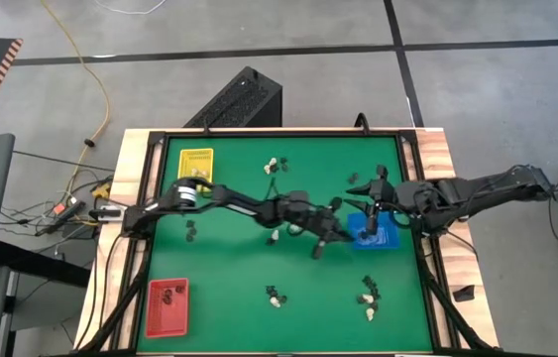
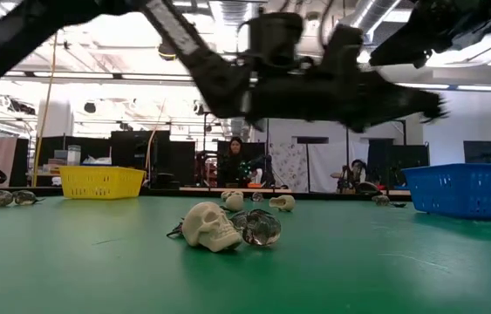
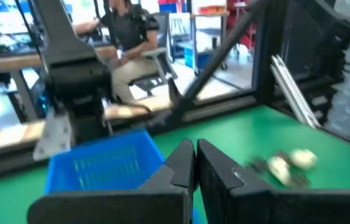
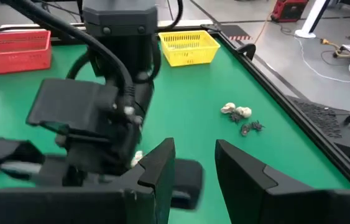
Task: Sort Halloween decoration
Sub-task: Put the black spider toy into the blue bin, then put the white skull toy into the yellow bin
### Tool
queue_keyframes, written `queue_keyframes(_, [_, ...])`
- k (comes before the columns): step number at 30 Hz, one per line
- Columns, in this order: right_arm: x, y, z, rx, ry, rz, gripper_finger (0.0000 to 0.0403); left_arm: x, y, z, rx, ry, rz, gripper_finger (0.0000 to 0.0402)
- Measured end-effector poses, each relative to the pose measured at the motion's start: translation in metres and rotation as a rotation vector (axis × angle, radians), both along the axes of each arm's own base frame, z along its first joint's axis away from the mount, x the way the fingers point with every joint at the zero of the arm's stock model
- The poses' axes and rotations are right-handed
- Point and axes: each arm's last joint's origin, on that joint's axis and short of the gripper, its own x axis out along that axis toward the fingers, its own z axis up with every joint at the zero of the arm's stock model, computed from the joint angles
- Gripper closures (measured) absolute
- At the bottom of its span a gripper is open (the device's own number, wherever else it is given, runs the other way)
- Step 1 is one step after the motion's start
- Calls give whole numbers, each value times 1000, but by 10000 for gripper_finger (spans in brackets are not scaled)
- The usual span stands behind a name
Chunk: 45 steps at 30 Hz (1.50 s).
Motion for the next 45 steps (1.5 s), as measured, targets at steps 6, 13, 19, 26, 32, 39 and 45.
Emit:
queue_keyframes(6, [-18, -3, 1, 16, 14, 9, 257, 40, 4, -4, 1, 41, 27, 401])
queue_keyframes(13, [-31, -5, 4, 29, -10, 24, 257, 56, 7, -6, 50, 155, 120, 378])
queue_keyframes(19, [-36, -6, 7, 20, -37, 29, 257, 52, 6, 6, 88, 239, 111, 305])
queue_keyframes(26, [-36, -6, 7, 39, -47, 22, 257, 6, 19, 75, 230, 593, 112, 261])
queue_keyframes(32, [-32, -3, 7, 110, -60, 57, 257, -80, 20, 123, 425, 1025, 272, 274])
queue_keyframes(39, [-9, 16, -8, 372, 70, 196, 257, -183, 29, 124, 310, 932, 430, 298])
queue_keyframes(45, [20, 51, -29, 676, 323, 124, 257, -246, 20, 106, 276, 414, 509, 309])
